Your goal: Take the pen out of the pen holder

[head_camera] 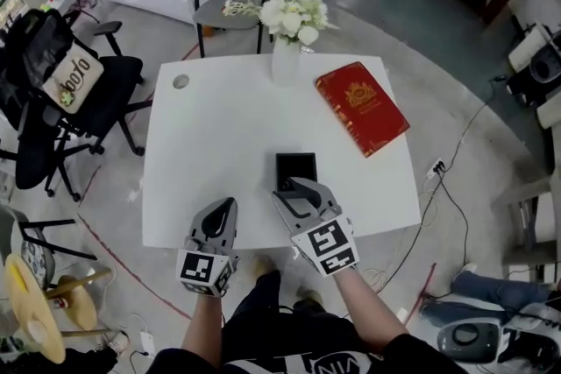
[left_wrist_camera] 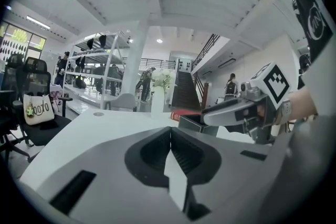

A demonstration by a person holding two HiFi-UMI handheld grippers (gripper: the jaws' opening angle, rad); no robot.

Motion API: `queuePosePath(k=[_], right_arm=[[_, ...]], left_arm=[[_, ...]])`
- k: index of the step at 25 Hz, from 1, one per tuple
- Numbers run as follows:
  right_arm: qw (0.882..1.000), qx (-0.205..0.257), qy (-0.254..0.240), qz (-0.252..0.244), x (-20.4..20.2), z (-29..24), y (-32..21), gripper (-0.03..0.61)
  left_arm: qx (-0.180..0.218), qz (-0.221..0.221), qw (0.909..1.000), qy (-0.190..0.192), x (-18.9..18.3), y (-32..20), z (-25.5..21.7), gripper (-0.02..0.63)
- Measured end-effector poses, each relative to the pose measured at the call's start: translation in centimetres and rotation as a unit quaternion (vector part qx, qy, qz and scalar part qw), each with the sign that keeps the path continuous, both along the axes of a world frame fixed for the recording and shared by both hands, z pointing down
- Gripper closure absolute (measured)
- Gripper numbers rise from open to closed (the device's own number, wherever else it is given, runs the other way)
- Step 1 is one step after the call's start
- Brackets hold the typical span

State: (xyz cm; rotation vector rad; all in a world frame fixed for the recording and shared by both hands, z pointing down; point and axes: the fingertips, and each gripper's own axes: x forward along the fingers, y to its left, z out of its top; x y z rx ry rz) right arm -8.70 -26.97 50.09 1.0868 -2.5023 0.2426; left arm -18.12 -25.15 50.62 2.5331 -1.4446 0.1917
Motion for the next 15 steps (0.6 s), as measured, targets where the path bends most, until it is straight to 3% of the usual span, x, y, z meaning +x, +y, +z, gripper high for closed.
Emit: queuePosePath(k=[3, 5, 15], right_arm=[[1.0, -0.014, 0.001, 0.005, 0.0, 0.6, -0.2, 0.431], [1.0, -0.014, 0.006, 0.008, 0.0, 0.7, -0.3, 0.472], [0.998, 0.03, -0.039, 0.039, 2.1, -1.9, -0.9, 0.5]], left_arm=[[-0.003, 0.004, 1.0, 0.002, -0.1, -0.2, 0.1, 0.609], [-0.001, 0.006, 1.0, 0.003, -0.2, -0.3, 0.0, 0.609], [0.008, -0.008, 0.9998, 0.015, -0.9, 0.7, -1.0, 0.609]])
